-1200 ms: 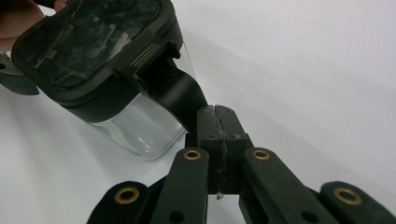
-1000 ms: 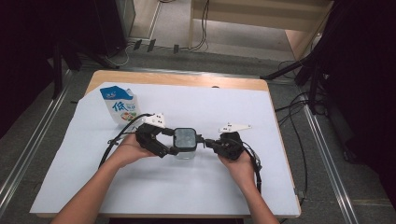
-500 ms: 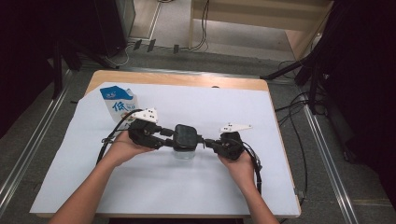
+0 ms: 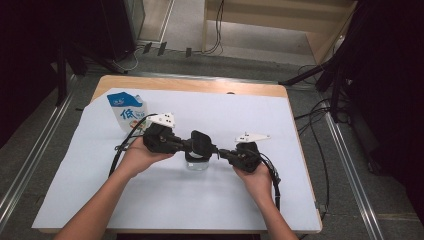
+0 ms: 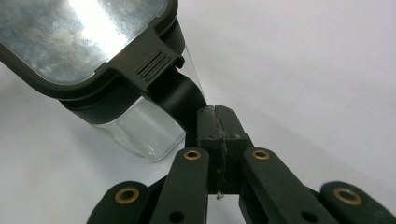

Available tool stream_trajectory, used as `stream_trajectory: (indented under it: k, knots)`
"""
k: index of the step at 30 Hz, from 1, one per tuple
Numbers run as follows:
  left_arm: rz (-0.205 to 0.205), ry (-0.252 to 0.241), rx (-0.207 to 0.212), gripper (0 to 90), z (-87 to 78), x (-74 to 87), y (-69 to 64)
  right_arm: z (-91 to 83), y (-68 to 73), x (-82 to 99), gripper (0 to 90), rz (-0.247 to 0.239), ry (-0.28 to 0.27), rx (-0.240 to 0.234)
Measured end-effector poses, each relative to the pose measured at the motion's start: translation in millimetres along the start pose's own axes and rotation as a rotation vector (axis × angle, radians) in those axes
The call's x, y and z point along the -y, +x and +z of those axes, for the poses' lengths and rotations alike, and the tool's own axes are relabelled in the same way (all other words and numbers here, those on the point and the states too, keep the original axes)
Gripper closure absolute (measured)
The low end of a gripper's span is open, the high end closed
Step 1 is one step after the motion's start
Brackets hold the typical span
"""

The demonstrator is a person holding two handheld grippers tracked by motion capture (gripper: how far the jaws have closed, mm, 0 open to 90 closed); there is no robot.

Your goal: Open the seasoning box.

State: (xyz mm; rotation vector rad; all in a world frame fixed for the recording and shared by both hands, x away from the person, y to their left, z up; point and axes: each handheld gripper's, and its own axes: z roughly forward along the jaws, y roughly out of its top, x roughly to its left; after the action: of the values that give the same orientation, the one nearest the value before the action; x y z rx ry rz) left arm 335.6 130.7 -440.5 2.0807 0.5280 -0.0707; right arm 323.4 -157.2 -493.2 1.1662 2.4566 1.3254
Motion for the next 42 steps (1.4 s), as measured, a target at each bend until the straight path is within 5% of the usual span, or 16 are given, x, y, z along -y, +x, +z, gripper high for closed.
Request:
stream_trajectory:
  k: [21, 36, 42]
  knots:
    - [0.023, 0.05, 0.03, 86.3, 42.1, -38.2, -7.7, 0.6, 4.3, 0.0, 90.0, -0.011, -0.013, 0.013]
    - [0.03, 0.065, 0.034, 85.0, 49.3, -38.6, -5.4, 1.3, 5.5, -0.3, 90.0, -0.025, -0.013, 0.021]
    - [0.014, 0.068, 0.047, 72.8, 45.0, -34.4, -3.7, 1.2, 5.2, -0.2, 86.3, -0.038, -0.016, 0.033]
